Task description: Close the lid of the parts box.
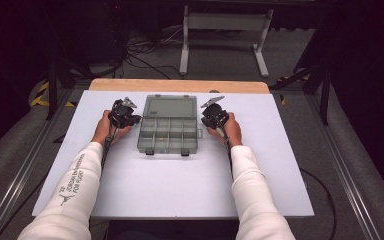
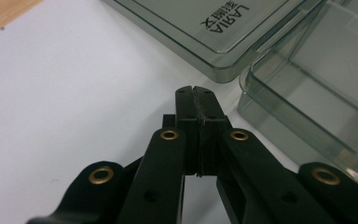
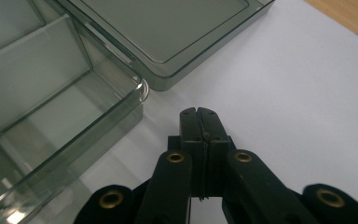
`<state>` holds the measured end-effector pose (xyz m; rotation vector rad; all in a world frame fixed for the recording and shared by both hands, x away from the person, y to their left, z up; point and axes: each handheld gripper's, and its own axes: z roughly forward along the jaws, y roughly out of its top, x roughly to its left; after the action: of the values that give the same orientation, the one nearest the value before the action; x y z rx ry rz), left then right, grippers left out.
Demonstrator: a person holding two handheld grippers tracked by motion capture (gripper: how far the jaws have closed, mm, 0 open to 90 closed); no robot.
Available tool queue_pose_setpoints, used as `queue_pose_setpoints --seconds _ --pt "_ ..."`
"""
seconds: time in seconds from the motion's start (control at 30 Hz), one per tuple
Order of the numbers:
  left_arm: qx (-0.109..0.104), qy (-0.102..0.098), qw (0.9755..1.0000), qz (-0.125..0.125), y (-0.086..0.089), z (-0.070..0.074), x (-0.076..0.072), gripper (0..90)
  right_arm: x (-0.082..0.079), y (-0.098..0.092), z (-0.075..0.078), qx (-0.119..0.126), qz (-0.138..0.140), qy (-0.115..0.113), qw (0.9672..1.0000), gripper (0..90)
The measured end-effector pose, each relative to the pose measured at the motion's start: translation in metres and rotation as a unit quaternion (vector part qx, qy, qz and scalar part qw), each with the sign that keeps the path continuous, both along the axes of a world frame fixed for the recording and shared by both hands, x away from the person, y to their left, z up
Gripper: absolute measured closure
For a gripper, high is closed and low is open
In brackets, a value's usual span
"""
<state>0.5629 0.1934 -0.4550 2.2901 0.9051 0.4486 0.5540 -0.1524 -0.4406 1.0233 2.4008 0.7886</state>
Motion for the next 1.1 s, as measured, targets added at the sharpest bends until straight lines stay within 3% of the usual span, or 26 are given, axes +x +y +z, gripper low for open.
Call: queue_pose_setpoints --seconds 0.1,0.2,0.27,0.4,0.47,0.57,0.77,1.1 --pt "0.000 0.001 1.0000 -0.001 -0.002 0.000 0.003 89.4 0.006 0.004 -0.003 0.001 -0.001 0.004 1.0000 90.0" --pt "0.013 -0.005 0.9999 -0.003 -0.006 0.001 0.008 89.4 0.010 0.006 -0.003 -0.003 0.005 0.003 1.0000 90.0" --pt "0.006 -0.003 1.0000 -0.002 -0.006 0.000 0.010 89.3 0.013 0.006 -0.003 -0.002 0.006 0.005 1.0000 90.0" --pt "0.014 -0.008 0.9999 -0.001 -0.009 0.000 0.012 89.4 0.017 0.008 -0.003 -0.009 0.010 0.003 0.9999 90.0" --pt "0.002 -0.007 1.0000 0.005 -0.008 -0.001 0.014 89.3 0.018 0.010 -0.003 -0.012 0.015 0.001 0.9998 90.0" --pt "0.002 -0.001 0.9999 0.014 -0.009 0.000 0.016 89.4 0.020 0.012 -0.003 -0.020 0.019 -0.005 0.9996 90.0" --pt "0.015 0.002 0.9998 0.014 -0.012 0.002 0.022 89.3 0.022 0.011 -0.005 -0.010 0.021 -0.010 0.9997 90.0" --pt "0.013 0.012 0.9996 0.022 -0.013 0.003 0.030 89.3 0.031 0.013 -0.007 -0.004 0.016 -0.019 0.9997 90.0"
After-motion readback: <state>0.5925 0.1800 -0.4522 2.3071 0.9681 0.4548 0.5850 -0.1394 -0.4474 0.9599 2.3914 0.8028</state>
